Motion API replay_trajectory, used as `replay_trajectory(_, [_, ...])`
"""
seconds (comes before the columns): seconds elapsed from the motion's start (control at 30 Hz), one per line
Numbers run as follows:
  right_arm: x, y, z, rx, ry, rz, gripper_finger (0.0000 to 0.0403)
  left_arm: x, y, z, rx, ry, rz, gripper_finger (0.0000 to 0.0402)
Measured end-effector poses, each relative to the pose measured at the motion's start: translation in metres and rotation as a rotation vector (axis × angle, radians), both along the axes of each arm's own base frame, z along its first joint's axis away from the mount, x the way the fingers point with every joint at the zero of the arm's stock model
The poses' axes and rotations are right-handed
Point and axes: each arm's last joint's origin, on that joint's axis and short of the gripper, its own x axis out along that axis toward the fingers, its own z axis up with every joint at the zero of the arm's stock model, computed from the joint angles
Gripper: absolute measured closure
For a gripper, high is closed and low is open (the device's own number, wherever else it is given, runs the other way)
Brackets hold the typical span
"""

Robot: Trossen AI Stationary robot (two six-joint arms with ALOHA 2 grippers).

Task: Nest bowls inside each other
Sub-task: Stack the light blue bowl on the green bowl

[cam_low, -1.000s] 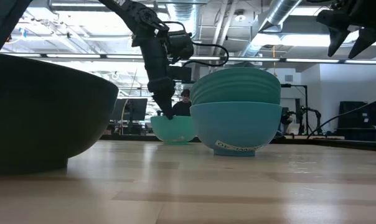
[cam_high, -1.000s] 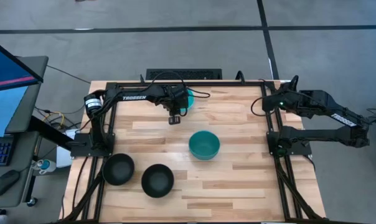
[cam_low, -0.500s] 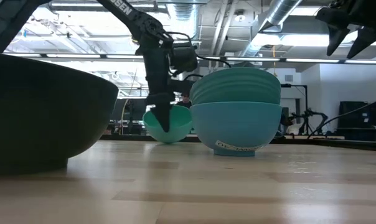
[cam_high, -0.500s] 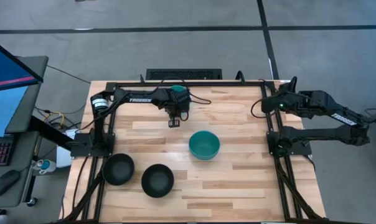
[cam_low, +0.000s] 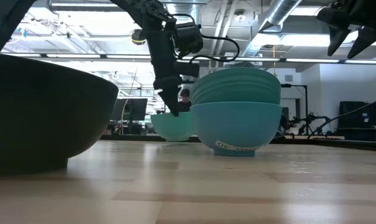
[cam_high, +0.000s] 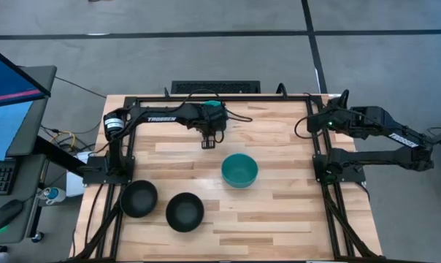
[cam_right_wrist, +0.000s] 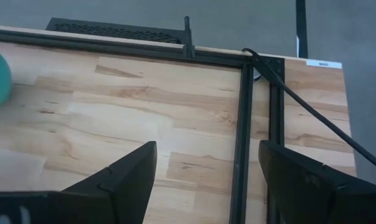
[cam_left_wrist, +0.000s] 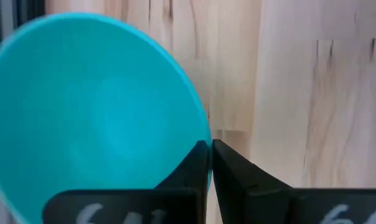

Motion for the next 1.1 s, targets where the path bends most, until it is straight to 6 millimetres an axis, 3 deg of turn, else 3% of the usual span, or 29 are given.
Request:
replay_trajectory(0.3, [-0.002,0.0,-0.001,-0.011,0.029,-0.007,0.0097,0.005,-0.042,0.025,-0.005,0.032,-0.045,0.04])
replay_trajectory(0.6, [-0.007,0.002,-0.002,0.003,0.078,-0.005,0.0097,0.018,-0.098,0.115,-0.056,-0.144,-0.073,0.0401])
replay_trajectory(0.73, [-0.01,0.002,-0.003,0.013,0.106,-0.005,0.0097,0.017,-0.124,0.138,-0.105,-0.214,-0.05,0.0401])
replay_trajectory(0.9, [-0.011,0.003,-0.003,0.012,0.108,0.009,0.0097,0.016,-0.162,0.146,-0.198,-0.263,-0.061,0.0401])
replay_trajectory(1.1, [-0.014,0.004,-0.002,0.008,0.098,0.017,0.0097,0.026,-0.197,0.134,-0.257,-0.286,-0.079,0.0401])
